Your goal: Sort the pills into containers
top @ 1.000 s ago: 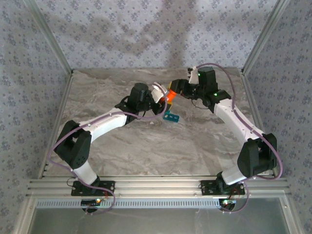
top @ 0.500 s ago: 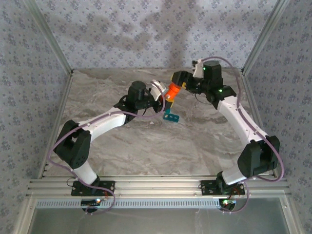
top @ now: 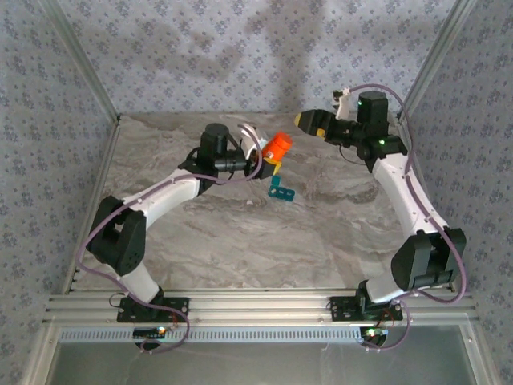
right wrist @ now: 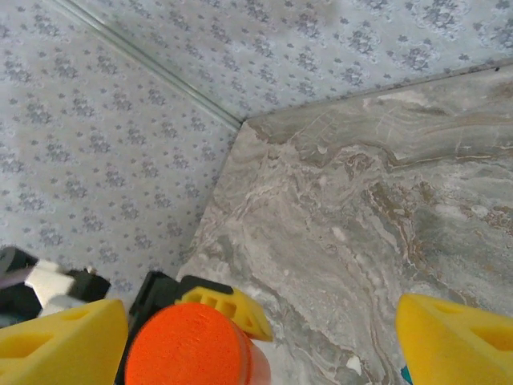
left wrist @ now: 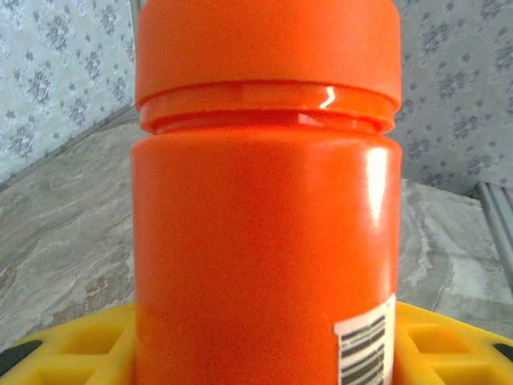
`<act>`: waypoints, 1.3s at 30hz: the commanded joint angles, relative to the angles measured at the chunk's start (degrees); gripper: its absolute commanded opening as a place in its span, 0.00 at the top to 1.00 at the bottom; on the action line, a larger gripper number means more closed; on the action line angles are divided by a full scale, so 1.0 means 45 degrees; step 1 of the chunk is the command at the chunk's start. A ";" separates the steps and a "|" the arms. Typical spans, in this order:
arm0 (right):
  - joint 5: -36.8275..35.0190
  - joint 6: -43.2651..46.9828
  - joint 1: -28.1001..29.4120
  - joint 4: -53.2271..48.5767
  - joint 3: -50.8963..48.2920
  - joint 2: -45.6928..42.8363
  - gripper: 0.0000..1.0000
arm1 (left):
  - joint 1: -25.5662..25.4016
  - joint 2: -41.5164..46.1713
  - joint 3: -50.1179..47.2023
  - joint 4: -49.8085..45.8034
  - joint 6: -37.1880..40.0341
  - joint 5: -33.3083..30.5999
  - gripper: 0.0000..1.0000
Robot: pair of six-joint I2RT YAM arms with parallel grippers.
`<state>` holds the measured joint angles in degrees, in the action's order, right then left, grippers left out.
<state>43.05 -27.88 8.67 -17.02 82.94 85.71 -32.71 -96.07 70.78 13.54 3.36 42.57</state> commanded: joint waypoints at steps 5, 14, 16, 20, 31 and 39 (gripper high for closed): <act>0.2758 0.2870 0.0029 -0.1549 0.1103 0.0837 0.13 | 0.0378 -0.0568 0.1722 -0.2308 0.0470 0.2538 1.00; 0.2525 0.3733 0.0890 -0.2544 0.1628 0.1324 0.14 | 0.0444 -0.0897 0.2141 -0.2988 0.0661 0.2858 1.00; 0.2543 0.3734 0.0926 -0.2531 0.1572 0.1380 0.17 | 0.0433 -0.0916 0.2151 -0.3029 0.0688 0.2872 1.00; 0.2582 0.3734 0.0993 -0.2511 0.1492 0.1470 0.21 | 0.0435 -0.0936 0.2161 -0.3078 0.0714 0.2889 1.00; 0.2696 0.3969 0.1158 -0.2783 0.1394 0.1597 0.28 | 0.0433 -0.0958 0.2161 -0.3009 0.0623 0.2904 1.00; 0.2739 0.4005 0.1272 -0.2786 0.1259 0.1597 0.42 | 0.0445 -0.0960 0.2142 -0.2958 0.0570 0.2876 1.00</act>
<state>53.87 -10.66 13.93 -28.58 88.42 92.33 -31.11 -100.31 78.24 -0.27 5.37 53.39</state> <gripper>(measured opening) 0.610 0.534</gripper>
